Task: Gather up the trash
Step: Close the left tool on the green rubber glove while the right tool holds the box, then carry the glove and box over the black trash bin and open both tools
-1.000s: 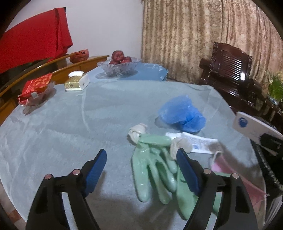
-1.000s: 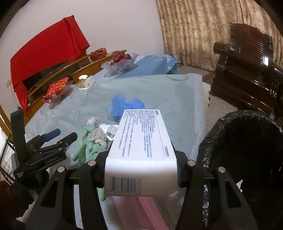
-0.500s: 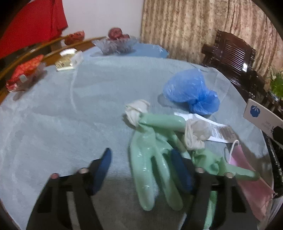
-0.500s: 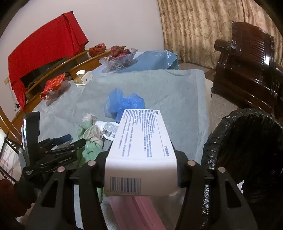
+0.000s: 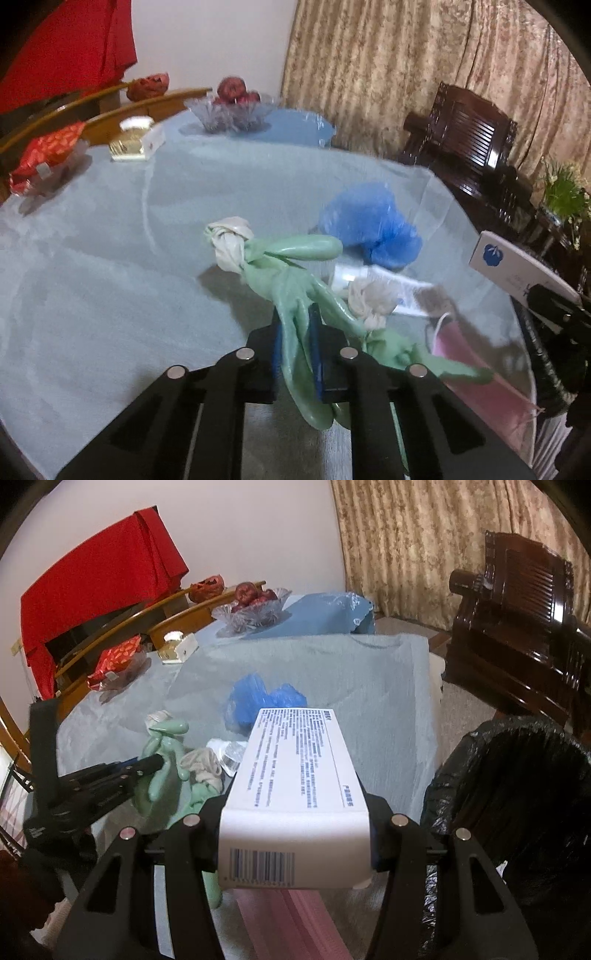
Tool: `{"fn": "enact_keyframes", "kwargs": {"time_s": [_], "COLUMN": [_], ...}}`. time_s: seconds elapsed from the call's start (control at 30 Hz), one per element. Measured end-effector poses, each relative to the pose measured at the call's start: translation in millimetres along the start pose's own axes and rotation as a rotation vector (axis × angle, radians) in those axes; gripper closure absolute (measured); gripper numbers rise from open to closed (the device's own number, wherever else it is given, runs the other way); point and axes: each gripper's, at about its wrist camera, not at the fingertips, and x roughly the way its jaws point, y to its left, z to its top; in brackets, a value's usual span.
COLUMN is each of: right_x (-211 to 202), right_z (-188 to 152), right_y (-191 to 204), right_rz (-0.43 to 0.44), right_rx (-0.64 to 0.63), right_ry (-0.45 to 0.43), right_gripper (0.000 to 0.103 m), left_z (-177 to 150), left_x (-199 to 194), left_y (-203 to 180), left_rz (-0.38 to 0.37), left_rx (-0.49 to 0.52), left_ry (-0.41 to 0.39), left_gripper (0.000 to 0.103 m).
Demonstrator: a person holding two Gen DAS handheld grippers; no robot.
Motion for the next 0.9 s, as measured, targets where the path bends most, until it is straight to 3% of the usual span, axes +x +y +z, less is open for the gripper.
{"fn": "enact_keyframes", "kwargs": {"time_s": [0.33,0.67,0.9], "right_x": [-34,-85,-126], "right_z": [15,20,7], "right_y": [8,-12,-50], "right_rz": [0.005,-0.038,-0.129], "right_rx": [-0.018,-0.008,0.035], "right_ry": [-0.086,-0.183,-0.23], "right_gripper": [0.05,0.05,0.05], "left_z": [29,43,45], "left_x": [-52,-83,-84], "left_y": [-27,-83,-139], "left_rz": [-0.025,-0.137,-0.235], "left_rx": [0.065,0.135,0.21], "left_ry": [-0.108,-0.182,-0.19], "left_gripper": [0.09,0.09,0.09]}}
